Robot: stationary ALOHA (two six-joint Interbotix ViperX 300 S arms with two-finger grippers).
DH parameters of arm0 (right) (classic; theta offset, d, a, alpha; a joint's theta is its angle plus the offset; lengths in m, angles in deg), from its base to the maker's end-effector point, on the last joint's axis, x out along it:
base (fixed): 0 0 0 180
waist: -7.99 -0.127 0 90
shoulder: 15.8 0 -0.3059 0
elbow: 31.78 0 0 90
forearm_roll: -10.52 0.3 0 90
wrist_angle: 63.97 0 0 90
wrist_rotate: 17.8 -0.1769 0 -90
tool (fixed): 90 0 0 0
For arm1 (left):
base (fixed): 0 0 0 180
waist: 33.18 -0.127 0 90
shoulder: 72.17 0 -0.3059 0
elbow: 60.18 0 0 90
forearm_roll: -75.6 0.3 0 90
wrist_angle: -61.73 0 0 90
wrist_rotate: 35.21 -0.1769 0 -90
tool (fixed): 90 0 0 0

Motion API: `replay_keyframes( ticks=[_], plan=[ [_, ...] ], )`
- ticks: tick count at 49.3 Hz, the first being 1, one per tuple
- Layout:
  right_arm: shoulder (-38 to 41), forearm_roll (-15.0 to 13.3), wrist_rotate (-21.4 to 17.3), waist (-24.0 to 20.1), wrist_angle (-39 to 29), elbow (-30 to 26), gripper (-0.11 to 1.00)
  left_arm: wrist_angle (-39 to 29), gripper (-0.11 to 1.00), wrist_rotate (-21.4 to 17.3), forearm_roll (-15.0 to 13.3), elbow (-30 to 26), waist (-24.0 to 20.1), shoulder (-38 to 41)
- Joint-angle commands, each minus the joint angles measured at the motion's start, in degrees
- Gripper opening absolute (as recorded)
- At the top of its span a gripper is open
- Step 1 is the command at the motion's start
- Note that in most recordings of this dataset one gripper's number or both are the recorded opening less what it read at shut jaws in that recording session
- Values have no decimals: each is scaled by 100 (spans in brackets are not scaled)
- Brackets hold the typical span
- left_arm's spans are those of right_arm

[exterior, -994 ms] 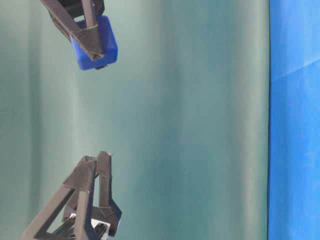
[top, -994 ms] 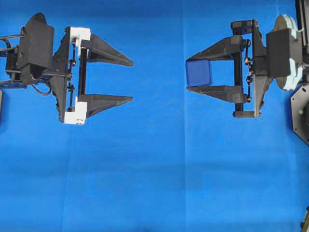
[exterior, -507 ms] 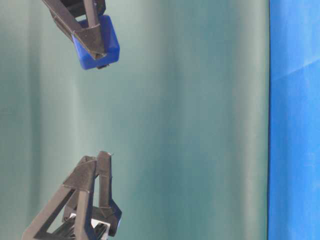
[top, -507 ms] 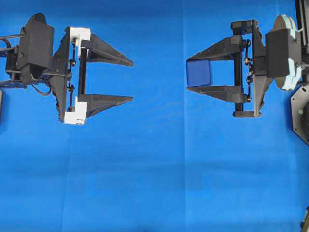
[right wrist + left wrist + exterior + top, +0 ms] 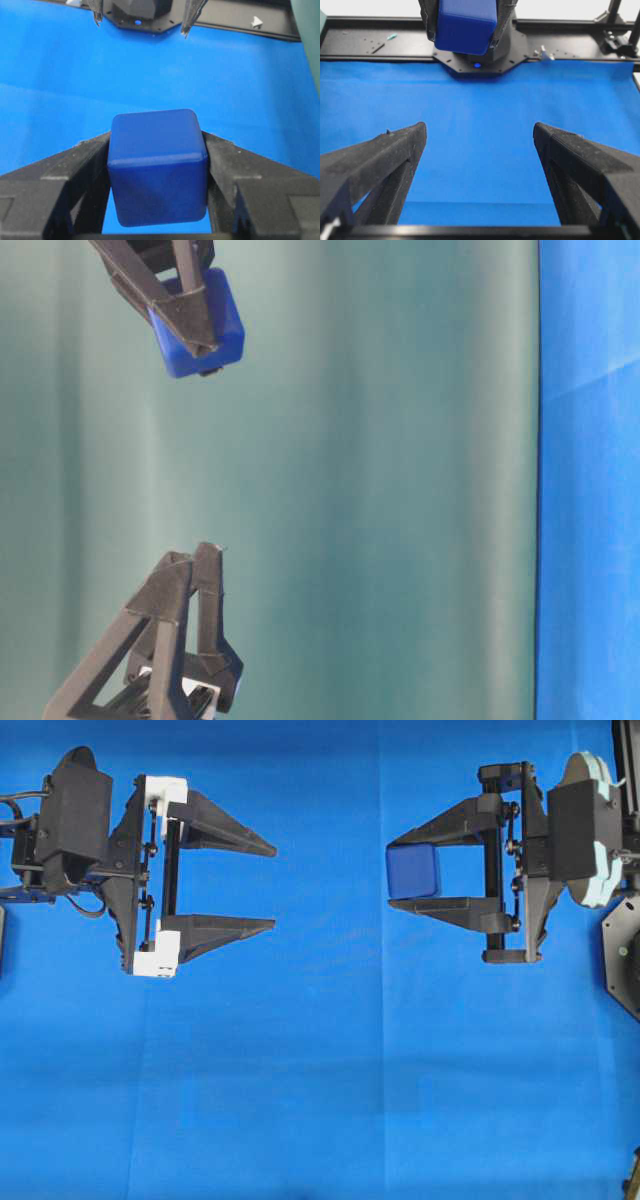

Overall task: Handover the blue block to the right arm after grasping it with the left arm, then place it in the designated position.
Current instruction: 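Hold the cube in the right gripper and retract it rightward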

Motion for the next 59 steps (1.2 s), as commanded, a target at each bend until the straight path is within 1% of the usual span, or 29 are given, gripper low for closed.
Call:
replay_keyframes(
  ticks=[1, 8, 19, 35, 46, 52, 59],
  plan=[
    [-70, 18, -18, -9, 18, -185, 44, 53, 92, 0, 0, -141, 0, -88],
    [-62, 18, -18, -9, -9, -193, 44, 53, 92, 0, 0, -149, 0, -88],
    [-70, 35, -35, -18, -290, -220, 44, 53, 92, 0, 0, -149, 0, -88],
    [-70, 35, -290, -149, -1230, -237, 44, 53, 92, -9, 9, -167, 0, -88],
    [-70, 35, -378, -237, -1846, -255, 44, 53, 92, -9, 9, -158, 0, -88],
    [-70, 35, -396, -255, -2039, -264, 44, 53, 92, -9, 0, -167, 0, -97],
    [-70, 35, -396, -264, -2074, -264, 44, 53, 92, -9, 0, -176, 0, -88]
  ],
)
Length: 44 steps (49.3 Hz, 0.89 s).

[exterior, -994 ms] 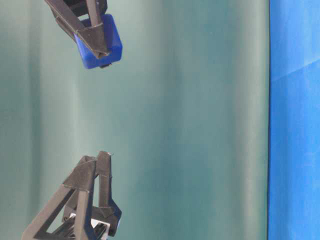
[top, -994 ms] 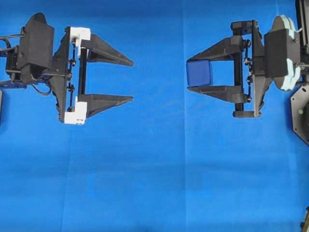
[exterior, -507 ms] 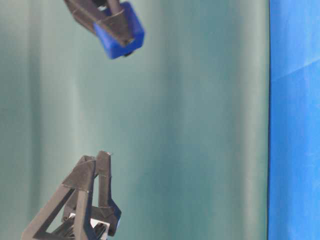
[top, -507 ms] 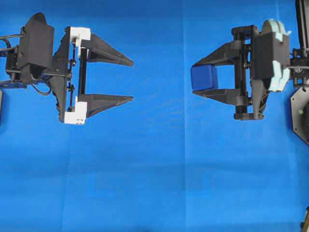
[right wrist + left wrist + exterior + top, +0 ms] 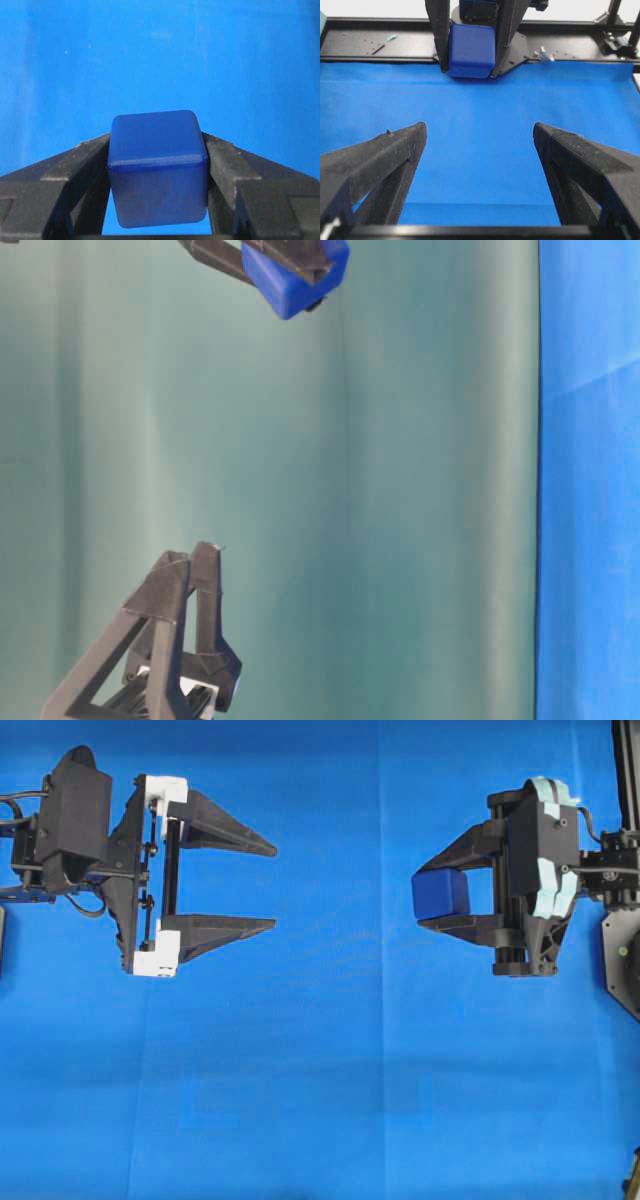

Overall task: Handover the blue block to the right arm after grasping it with the left arm, then place it in the designated position.
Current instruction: 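Hold the cube in the right gripper and retract it rightward, then rotate the right gripper downward and lower the cube to the table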

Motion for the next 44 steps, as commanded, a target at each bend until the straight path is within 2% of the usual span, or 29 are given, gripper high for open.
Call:
replay_keyframes(
  ticks=[1, 28, 44],
  plan=[
    [-62, 18, -9, -18, -9, -167, 44, 53, 92, -9, 9, -167, 0, -88],
    [-35, 18, -9, -18, 26, -167, 44, 53, 92, -9, 0, -167, 0, -88],
    [457, 9, -9, -9, 352, -114, 44, 53, 92, -9, 0, -176, 0, -97]
  ],
)
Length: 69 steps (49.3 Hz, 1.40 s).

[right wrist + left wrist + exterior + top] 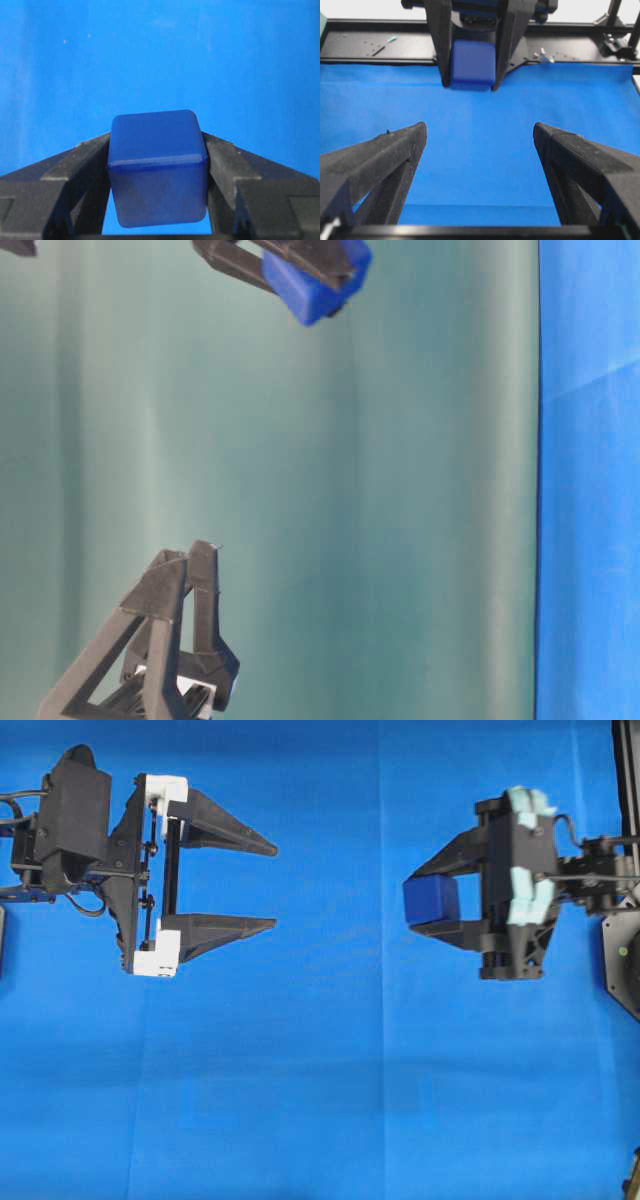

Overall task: Handover the blue block to the right arm after grasping it with the left arm, then place it in the designated position.
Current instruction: 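Rotate the right gripper downward and lower the cube to the table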

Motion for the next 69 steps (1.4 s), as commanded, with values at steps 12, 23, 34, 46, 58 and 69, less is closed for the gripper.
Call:
replay_keyframes(
  ticks=[12, 23, 34, 46, 58, 69],
  plan=[
    [721, 9, -9, -9, 809, -105, 44, 53, 92, -9, 9, -158, 0, -88],
    [1371, 18, -132, 9, 1415, -44, 44, 53, 92, 0, 9, -141, 0, -105],
    [2004, 9, -352, 70, 1969, 62, 44, 53, 92, -9, 9, -123, 0, -123],
    [2549, 26, -527, 70, 2373, 70, 44, 53, 92, -9, 9, -114, 0, -123],
    [2856, 26, -694, 70, 2663, 70, 44, 53, 92, -9, 9, -123, 0, -123],
    [3120, 35, -747, 62, 2883, 70, 44, 53, 92, -9, 9, -114, 0, -123]
  ],
)
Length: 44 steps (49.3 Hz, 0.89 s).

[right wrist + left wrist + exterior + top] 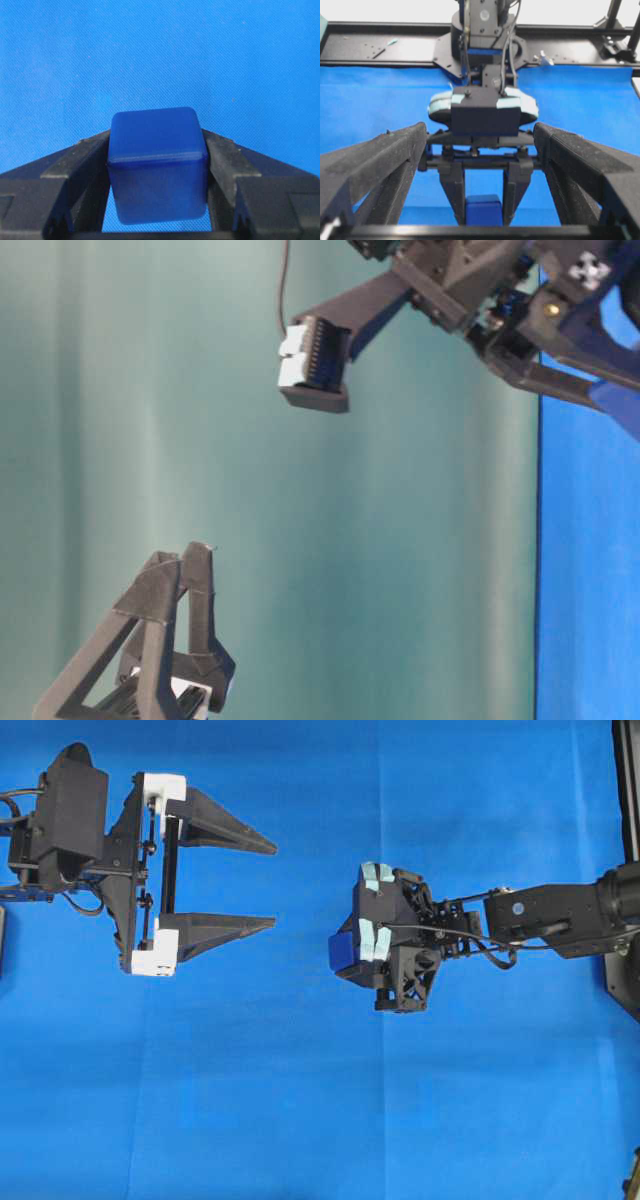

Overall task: Handover the blue block to the right arm after grasping it with the left arm, then place it in the designated position.
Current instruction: 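Rotate the right gripper downward and lower the cube to the table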

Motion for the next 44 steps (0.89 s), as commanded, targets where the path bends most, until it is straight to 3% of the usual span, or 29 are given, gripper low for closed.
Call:
replay_keyframes(
  ticks=[1, 44],
  plan=[
    [18, 35, -9, 0, 123, -62, 44, 53, 92, -9, 9, -114, -9, -105],
    [475, 167, -62, -53, 563, -132, 44, 53, 92, 0, 9, -123, -9, -97]
  ],
)
